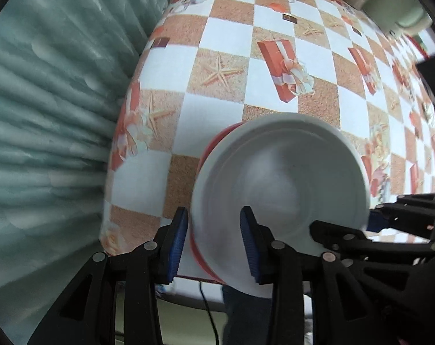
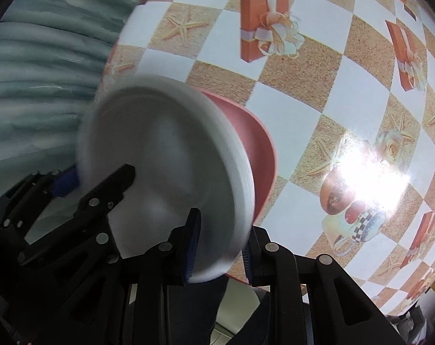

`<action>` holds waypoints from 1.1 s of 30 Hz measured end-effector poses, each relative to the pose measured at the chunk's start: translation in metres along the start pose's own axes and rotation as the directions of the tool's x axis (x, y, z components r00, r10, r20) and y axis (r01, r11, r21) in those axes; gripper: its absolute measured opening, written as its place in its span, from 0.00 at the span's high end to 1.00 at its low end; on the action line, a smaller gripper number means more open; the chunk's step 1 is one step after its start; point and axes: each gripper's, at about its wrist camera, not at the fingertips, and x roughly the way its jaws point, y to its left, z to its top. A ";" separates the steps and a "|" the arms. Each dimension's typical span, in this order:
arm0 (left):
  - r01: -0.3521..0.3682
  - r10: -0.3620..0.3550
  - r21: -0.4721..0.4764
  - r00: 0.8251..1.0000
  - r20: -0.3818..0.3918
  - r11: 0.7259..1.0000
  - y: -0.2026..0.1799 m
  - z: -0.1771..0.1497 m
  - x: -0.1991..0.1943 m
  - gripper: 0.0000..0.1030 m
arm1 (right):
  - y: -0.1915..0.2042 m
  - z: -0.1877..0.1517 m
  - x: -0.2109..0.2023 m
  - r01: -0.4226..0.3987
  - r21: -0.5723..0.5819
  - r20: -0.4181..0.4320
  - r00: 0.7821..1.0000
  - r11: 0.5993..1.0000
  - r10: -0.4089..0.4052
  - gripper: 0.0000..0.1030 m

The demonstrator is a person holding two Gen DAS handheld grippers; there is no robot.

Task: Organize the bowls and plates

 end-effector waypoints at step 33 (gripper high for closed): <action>-0.019 0.020 0.016 1.000 -0.013 1.000 0.013 -0.006 -0.020 0.18 | 0.003 -0.001 -0.045 0.154 -0.011 0.115 0.982 0.988 -0.151 0.00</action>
